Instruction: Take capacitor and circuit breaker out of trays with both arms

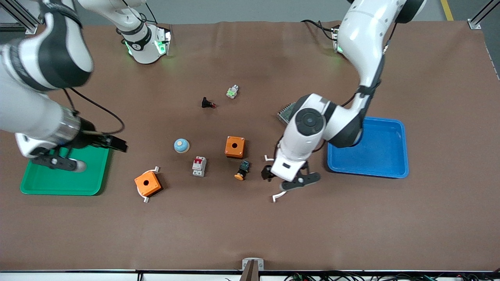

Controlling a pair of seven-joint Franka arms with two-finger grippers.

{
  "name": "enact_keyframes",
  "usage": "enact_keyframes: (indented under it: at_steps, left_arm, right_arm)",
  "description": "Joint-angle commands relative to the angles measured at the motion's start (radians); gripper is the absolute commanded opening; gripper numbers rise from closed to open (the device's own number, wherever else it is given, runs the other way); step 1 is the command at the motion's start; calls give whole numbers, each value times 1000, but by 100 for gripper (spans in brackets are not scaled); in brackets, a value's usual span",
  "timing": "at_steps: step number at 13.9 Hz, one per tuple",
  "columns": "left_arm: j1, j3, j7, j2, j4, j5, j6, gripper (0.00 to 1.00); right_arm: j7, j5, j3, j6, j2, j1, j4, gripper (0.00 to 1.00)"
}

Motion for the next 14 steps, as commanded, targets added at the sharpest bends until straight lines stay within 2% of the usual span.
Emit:
enact_keyframes:
  at_steps: [1,3,5,8,11,14]
  left_arm:
    - [83,-6,133,-188,-192,27,-24,100]
    - [129,-6,213,-268,-272,27,-24,100]
    - [188,-6,345,-346,-337,28,-65,100]
    - [269,-5,546,-452,-400,28,-119,100]
    - [352,-5,733,-601,-511,28,-148,100]
    - [389,-5,810,-739,-587,28,-223,100]
  right_arm:
    - [-146,-8,7,-51,-100,-80,-20,100]
    - [-170,-11,-34,-79,-146,-83,-29,100]
    - [-304,-69,-103,-114,-181,-52,-35,100]
    - [-389,-83,-160,-96,-258,-46,-124,100]
    - [-449,-83,-160,-15,-350,-45,-251,100]
    - [-463,-83,-160,-21,-358,-55,-261,100]
